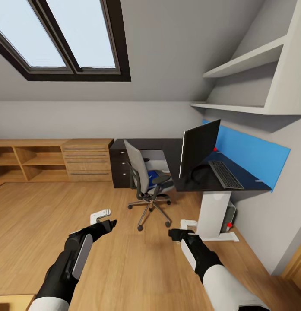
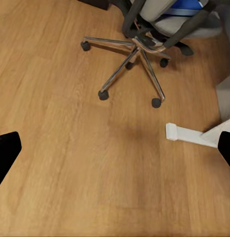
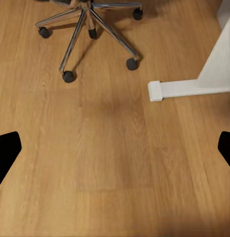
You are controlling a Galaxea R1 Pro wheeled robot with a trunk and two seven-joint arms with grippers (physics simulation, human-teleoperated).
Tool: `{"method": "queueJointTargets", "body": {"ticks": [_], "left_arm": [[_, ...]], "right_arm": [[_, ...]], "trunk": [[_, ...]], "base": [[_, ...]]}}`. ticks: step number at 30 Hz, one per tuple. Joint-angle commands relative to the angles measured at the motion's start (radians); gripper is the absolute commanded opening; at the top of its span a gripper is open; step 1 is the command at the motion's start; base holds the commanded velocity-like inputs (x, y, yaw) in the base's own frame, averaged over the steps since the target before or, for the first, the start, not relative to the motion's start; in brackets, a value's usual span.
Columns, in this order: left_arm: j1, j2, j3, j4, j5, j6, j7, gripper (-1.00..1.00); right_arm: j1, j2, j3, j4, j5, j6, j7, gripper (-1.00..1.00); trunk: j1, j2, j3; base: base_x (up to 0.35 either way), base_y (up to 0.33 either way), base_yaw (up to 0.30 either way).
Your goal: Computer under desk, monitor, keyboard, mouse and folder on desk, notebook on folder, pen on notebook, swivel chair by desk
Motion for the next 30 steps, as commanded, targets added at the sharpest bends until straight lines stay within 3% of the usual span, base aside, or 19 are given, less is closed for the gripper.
{"method": "queueJointTargets", "body": {"ticks": [1, 5, 11, 15, 21, 30], "left_arm": [[-0.001, 0.002, 0.001, -0.005, 0.013, 0.008, 0.009, 1.00], [0.011, 0.012, 0.001, -0.070, 0.016, 0.017, 0.014, 1.00], [0.066, 0.015, 0.001, -0.152, 0.015, 0.019, 0.015, 1.00], [0.073, 0.015, 0.000, -0.159, 0.003, 0.019, 0.016, 1.00], [0.078, 0.014, 0.000, -0.163, -0.060, 0.018, 0.016, 1.00], [0.078, 0.012, -0.001, -0.162, -0.064, 0.018, 0.017, 1.00]], "right_arm": [[-0.002, 0.001, -0.004, -0.017, -0.001, 0.023, -0.003, 1.00], [-0.007, 0.001, -0.009, -0.069, -0.005, 0.083, -0.013, 1.00], [-0.006, 0.001, -0.008, -0.080, -0.009, 0.092, -0.065, 1.00], [-0.005, 0.001, 0.002, -0.079, -0.007, 0.092, -0.097, 1.00], [0.002, 0.001, 0.054, -0.086, -0.007, 0.038, -0.128, 1.00], [0.004, 0.001, 0.062, -0.087, -0.017, 0.029, -0.129, 1.00]], "trunk": [[0.004, -0.008, -0.004], [0.019, -0.036, -0.017], [0.042, -0.078, -0.036], [0.058, -0.106, -0.048], [0.081, -0.148, -0.067], [0.115, -0.211, -0.095]], "base": [[0.000, 0.000, 0.000], [0.000, 0.000, 0.000], [0.000, 0.000, 0.000], [0.000, 0.000, 0.000], [0.000, 0.000, 0.000], [0.000, 0.000, 0.000]]}}
